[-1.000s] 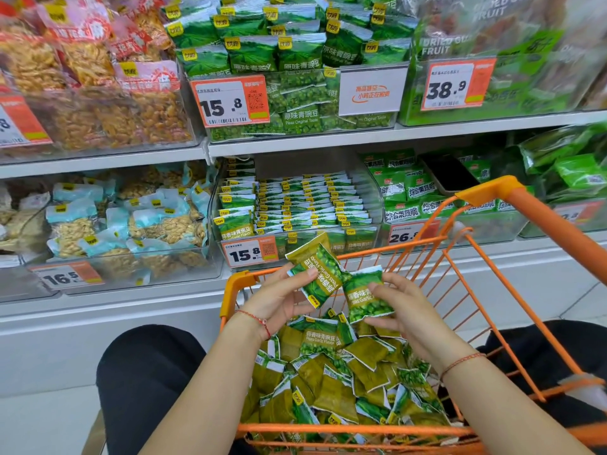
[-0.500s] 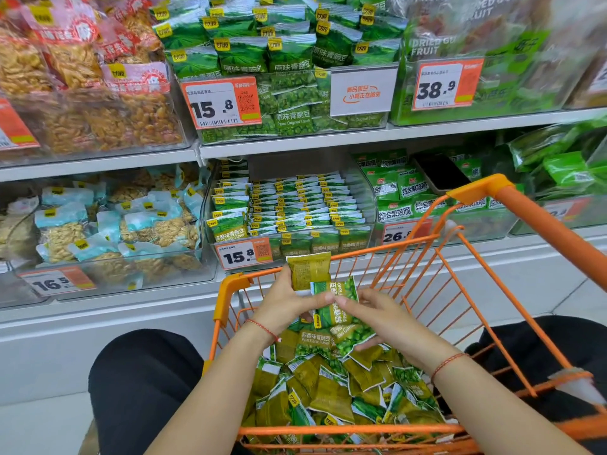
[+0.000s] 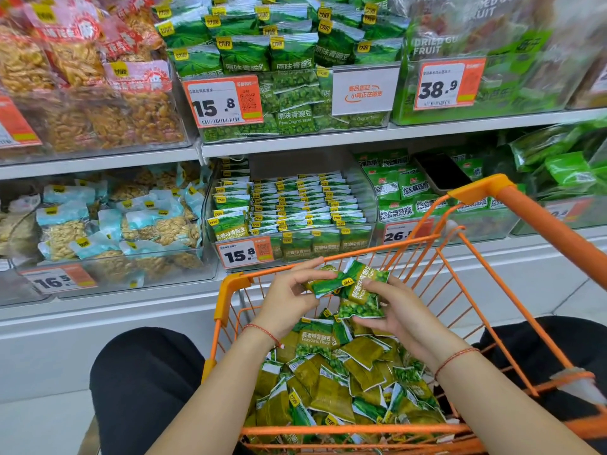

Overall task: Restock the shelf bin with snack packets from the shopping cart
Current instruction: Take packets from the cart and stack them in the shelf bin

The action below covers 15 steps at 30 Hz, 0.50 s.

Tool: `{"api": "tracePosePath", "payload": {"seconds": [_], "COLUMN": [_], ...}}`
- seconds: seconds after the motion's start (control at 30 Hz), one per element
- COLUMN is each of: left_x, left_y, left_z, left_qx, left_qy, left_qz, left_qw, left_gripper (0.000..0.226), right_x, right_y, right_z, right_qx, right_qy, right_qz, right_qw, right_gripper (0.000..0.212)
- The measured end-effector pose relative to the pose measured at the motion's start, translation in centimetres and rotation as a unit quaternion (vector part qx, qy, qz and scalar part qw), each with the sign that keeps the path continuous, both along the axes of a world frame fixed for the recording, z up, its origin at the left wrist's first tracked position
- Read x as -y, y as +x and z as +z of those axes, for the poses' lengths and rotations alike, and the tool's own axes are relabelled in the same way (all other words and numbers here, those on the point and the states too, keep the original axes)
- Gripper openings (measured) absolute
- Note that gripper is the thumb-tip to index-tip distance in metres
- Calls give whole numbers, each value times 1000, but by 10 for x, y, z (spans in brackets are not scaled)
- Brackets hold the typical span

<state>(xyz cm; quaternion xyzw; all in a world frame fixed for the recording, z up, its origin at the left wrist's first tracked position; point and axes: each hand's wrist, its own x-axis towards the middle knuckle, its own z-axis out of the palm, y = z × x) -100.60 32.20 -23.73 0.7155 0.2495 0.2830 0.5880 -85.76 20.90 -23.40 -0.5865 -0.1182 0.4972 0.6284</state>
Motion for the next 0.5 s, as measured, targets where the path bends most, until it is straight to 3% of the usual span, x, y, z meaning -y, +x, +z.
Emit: {"api": "tracePosePath", "payload": {"seconds": [0.13, 0.2, 0.3, 0.4, 0.5], "left_x": [1, 2, 0, -1, -2], "left_y": [-3, -5, -6, -6, -6], "left_z": [11, 12, 9, 5, 6], "left_qx": [50, 34, -20, -56, -77], "left_qy": [-182, -138, -4, 16, -32], "left_qz": [-28, -3, 2, -4, 4], "left_qw": [982, 990, 1000, 998, 996], "left_gripper": [36, 24, 50, 60, 35], "right_x": [1, 4, 6, 6, 6], "right_y": [0, -3, -6, -4, -3], "right_z": [0, 5, 12, 12, 14], "right_qx": [-43, -34, -42, -56, -65], "right_qy": [15, 15, 26, 31, 46], "right_qz": [10, 30, 40, 22, 0], "right_qw": [999, 999, 998, 998, 997], "right_gripper": [86, 86, 84, 82, 83]}}
